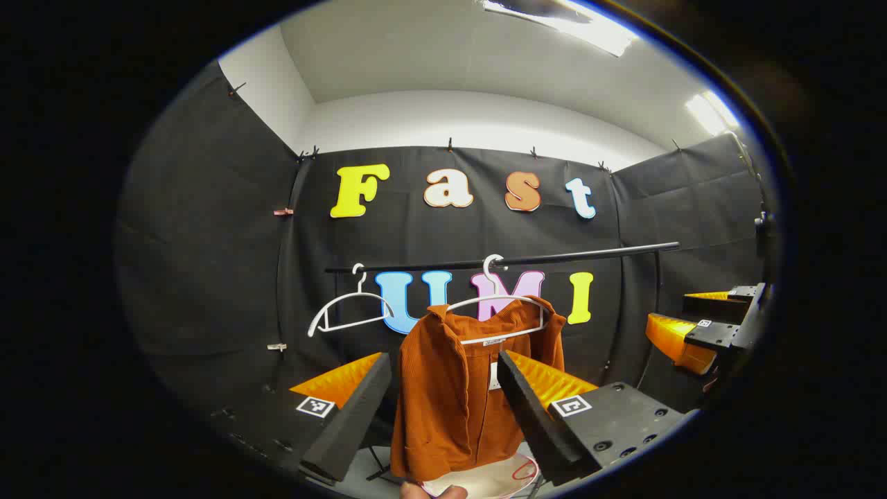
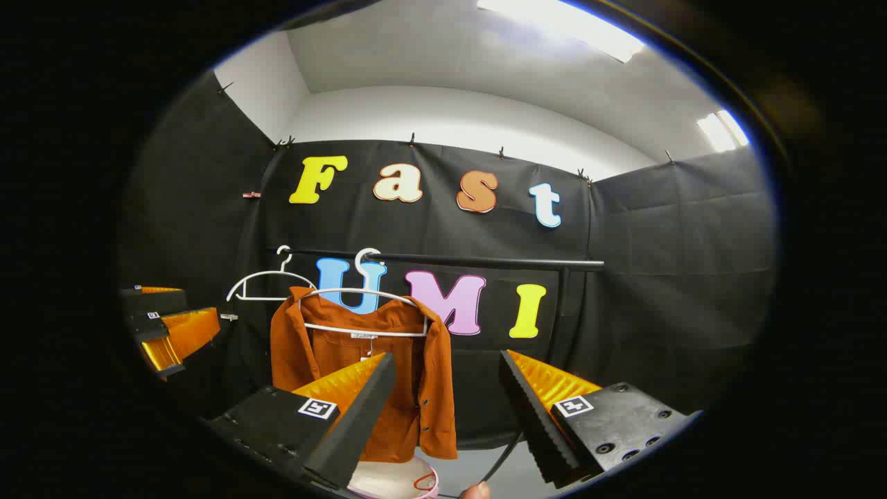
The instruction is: Grasp the clothes on the hanger with both hands and then place them into the laundry hamper below.
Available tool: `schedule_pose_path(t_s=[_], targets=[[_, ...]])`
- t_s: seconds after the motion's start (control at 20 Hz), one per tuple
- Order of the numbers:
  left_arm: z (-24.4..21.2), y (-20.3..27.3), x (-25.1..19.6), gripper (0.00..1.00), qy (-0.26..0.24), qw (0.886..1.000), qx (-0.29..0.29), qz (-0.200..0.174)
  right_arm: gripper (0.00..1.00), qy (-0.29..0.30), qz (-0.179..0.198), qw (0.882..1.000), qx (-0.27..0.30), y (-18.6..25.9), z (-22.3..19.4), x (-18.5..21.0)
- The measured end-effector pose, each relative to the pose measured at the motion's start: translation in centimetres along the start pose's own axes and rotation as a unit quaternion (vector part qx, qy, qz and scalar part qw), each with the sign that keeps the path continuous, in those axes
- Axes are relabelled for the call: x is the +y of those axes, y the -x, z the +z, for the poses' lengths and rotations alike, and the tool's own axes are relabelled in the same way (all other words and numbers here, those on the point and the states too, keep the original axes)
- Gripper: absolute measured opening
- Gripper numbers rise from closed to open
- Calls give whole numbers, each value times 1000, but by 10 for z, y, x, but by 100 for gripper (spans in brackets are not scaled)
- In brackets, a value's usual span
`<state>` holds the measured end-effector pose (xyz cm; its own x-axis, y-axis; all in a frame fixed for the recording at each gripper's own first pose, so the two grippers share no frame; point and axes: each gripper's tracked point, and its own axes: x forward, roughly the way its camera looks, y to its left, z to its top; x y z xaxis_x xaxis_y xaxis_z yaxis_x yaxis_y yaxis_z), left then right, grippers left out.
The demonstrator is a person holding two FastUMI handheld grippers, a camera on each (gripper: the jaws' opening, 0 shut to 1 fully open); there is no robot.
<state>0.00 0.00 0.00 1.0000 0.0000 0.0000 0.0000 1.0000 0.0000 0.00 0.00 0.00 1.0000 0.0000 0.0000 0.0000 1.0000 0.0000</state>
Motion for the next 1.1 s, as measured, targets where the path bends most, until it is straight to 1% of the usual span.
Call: schedule_pose_path(t_s=[0.05,0.1,0.2,0.25,0.3,0.45,0.65,0.8,0.95,1.1], targets=[[3,6,3,97,-4,1000,-5,1,96,-2,0,1000,-4,9,4,2],[5,10,3,97,-4,1000,-9,-1,98,-3,-2,1000,-11,14,9,2],[2,14,4,97,4,1000,-5,-4,96,-3,-10,1000,-18,19,12,0],[2,16,3,97,9,1000,-6,-7,96,-3,-9,1000,-23,22,15,3],[0,18,3,97,11,1000,-4,-9,98,0,-8,1000,-28,23,17,5],[-9,18,2,97,8,1000,14,-10,98,1,0,999,-39,24,19,13],[-5,26,13,97,19,1000,7,8,98,-6,3,999,-42,24,15,21],[-8,32,18,97,23,1000,7,15,98,-16,7,999,-48,23,25,26],[-8,35,19,98,18,1000,9,13,98,-16,10,998,-55,20,33,32],[-10,35,20,97,27,1000,12,11,98,-12,22,998,-54,20,34,43]])
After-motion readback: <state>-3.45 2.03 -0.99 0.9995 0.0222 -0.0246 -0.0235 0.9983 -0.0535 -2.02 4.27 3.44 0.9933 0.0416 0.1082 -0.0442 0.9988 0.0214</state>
